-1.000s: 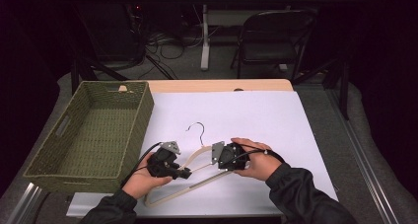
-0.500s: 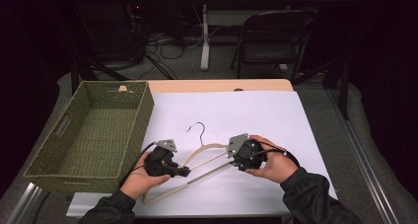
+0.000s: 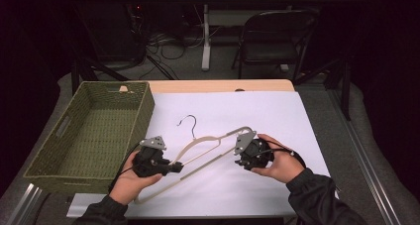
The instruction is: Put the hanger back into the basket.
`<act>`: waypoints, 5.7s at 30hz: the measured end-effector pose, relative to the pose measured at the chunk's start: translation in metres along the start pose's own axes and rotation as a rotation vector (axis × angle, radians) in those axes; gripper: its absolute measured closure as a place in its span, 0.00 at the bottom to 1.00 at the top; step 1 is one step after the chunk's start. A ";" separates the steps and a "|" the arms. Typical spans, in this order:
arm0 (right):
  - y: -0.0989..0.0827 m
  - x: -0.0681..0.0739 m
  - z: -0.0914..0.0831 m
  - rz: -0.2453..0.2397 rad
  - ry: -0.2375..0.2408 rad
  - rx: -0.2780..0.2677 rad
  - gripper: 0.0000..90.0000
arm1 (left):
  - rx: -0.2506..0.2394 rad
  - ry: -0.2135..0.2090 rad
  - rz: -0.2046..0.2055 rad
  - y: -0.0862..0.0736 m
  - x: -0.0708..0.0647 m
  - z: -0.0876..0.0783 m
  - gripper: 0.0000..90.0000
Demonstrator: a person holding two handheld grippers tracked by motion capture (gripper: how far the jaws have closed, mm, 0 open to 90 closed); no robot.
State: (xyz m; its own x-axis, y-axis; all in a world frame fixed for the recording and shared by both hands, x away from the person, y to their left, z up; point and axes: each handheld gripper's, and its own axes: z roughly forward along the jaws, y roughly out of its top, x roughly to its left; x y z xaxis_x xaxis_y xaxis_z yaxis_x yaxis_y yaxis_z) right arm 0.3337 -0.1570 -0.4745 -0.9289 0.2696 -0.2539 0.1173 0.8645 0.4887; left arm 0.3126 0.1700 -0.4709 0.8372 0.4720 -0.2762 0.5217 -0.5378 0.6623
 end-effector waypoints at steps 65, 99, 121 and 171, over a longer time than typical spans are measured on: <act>-0.024 -0.015 -0.004 0.101 -0.038 0.025 0.60 | -0.054 0.415 -0.183 -0.071 0.153 -0.231 0.97; -0.031 -0.014 -0.004 0.110 -0.054 -0.017 0.60 | 0.073 0.393 -0.260 -0.114 0.183 -0.173 0.96; -0.035 -0.013 -0.017 0.141 -0.068 -0.040 0.52 | -0.188 0.542 -0.279 -0.105 0.149 -0.228 0.47; -0.135 0.037 -0.048 0.531 -0.231 -0.239 0.51 | -0.290 0.327 -0.007 -0.067 -0.013 -0.053 0.45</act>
State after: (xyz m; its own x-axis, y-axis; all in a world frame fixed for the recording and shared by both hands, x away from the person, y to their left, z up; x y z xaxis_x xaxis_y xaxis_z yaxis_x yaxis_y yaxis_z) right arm 0.2661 -0.2842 -0.5096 -0.6622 0.7444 -0.0860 0.4357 0.4758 0.7640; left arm 0.2583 0.2372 -0.4754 0.7136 0.6963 -0.0773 0.4205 -0.3375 0.8422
